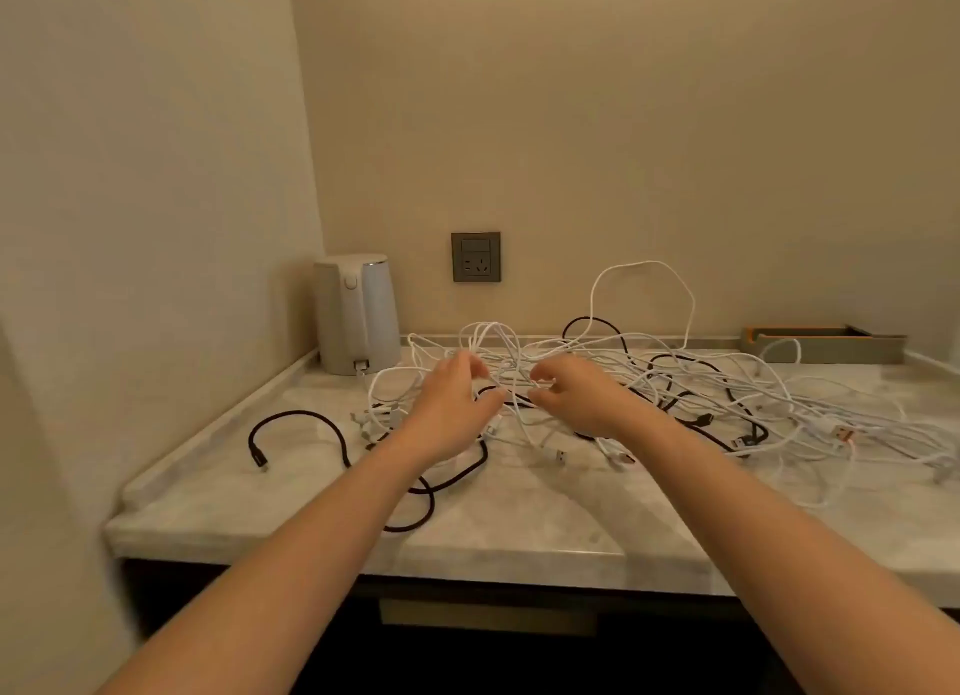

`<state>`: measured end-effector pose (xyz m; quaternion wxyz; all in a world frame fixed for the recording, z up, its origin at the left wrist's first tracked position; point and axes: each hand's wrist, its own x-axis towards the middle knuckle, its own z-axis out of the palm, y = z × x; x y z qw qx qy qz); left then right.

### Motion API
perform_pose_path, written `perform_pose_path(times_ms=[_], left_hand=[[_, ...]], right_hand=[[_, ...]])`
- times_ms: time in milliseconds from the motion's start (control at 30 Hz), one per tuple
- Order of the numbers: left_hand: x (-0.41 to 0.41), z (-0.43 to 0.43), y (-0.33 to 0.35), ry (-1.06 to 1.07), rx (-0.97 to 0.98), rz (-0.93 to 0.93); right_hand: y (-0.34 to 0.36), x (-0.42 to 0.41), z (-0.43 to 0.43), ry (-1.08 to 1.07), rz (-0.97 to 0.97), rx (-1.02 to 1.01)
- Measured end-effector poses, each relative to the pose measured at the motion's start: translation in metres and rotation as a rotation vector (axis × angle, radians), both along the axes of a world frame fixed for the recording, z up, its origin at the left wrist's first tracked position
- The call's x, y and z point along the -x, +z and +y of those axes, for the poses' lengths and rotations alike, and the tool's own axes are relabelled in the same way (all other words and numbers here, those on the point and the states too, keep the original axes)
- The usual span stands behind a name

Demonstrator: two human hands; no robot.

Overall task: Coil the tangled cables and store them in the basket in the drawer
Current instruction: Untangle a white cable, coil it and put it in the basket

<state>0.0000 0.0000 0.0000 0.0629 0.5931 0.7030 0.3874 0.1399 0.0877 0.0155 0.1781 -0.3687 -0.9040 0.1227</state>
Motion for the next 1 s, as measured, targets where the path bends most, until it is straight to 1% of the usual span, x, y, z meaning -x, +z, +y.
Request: perform_pose_path(times_ms=[100, 167, 300, 367, 533, 633, 700, 867, 933, 1000], left_hand=[[0.007, 0.010, -0.008, 0.130, -0.095, -0.053], [0.008, 0.019, -0.013, 0.163, -0.101, -0.076], [0.018, 0.045, -0.026, 0.246, -0.102, 0.008], [0.020, 0.054, -0.034, 0.237, -0.076, 0.049], [0.031, 0.085, -0.046, 0.238, -0.049, 0.073], [0.041, 0.101, -0.047, 0.246, 0.007, 0.154], [0.051, 0.115, -0.047, 0.255, 0.033, 0.214], [0.069, 0.141, -0.046, 0.263, 0.063, 0.283], [0.075, 0.148, -0.047, 0.253, 0.057, 0.285], [0.079, 0.147, -0.045, 0.243, 0.033, 0.280]], right_hand=[[-0.010, 0.013, 0.008, -0.150, 0.045, -0.037], [-0.019, 0.022, 0.011, -0.219, 0.029, -0.058], [-0.036, 0.042, 0.032, -0.291, -0.023, -0.137], [-0.040, 0.047, 0.042, -0.303, -0.048, -0.184], [-0.041, 0.057, 0.072, -0.303, -0.184, -0.299], [-0.049, 0.062, 0.083, -0.357, -0.272, -0.384], [-0.055, 0.069, 0.092, -0.385, -0.282, -0.410], [-0.058, 0.075, 0.109, -0.343, -0.210, -0.319], [-0.057, 0.070, 0.119, -0.361, -0.032, -0.223], [-0.055, 0.062, 0.129, -0.366, 0.201, -0.127]])
